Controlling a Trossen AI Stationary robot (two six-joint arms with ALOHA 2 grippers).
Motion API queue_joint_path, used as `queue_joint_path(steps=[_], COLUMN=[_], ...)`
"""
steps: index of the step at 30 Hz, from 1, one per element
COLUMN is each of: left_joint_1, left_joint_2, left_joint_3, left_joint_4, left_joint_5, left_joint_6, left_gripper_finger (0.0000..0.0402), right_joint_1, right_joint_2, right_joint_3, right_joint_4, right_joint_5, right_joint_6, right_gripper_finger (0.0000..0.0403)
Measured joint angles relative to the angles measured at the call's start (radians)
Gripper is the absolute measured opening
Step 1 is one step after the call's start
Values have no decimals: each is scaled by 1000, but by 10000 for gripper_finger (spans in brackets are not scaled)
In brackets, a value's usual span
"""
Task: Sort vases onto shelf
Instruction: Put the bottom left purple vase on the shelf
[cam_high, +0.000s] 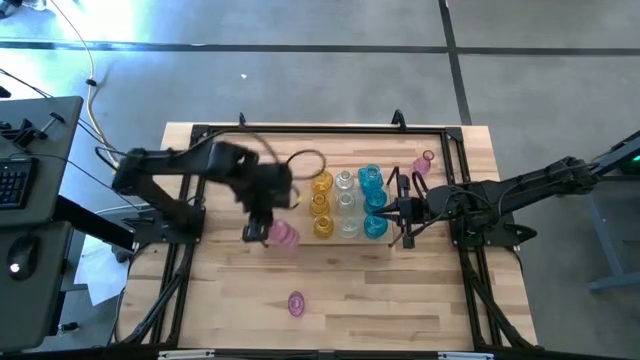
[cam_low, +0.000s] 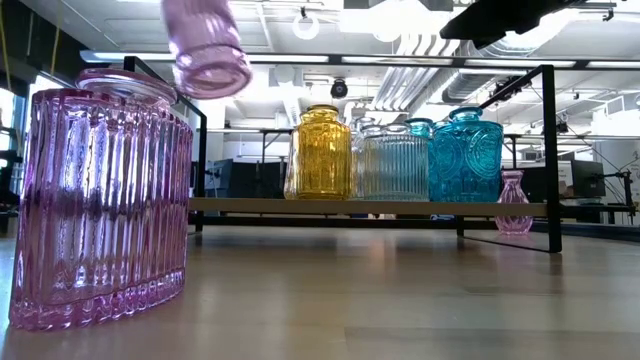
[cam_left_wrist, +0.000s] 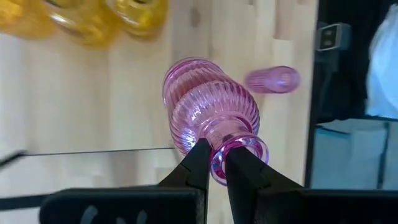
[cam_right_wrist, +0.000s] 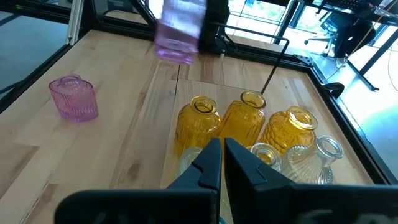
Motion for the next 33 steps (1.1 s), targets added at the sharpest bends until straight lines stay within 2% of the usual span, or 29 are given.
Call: queue_joint_path(steps=[5, 9, 16, 26, 33], left_joint_1=[145, 256, 395, 445, 452], left_joint_2=[120, 195, 288, 384, 427], left_joint_3=[139, 209, 220, 220, 220], left_joint_4=[-105, -120, -125, -125, -125], left_joint_5=[-3, -1, -6, -7, -56], left_joint_6=[191, 280, 359, 411, 420], left_gripper_finger=[18, 18, 18, 19, 19], right_joint_1=[0, 0, 0, 0, 0], right_joint_2=[0, 0, 0, 0, 0], right_joint_3=[0, 0, 0, 0, 0], right_joint_4=[-5, -12, -21, -26, -26], right_joint_5=[0, 0, 0, 0, 0], right_joint_6=[1, 1, 1, 5, 6], right_gripper_finger=[0, 0, 0, 0, 0])
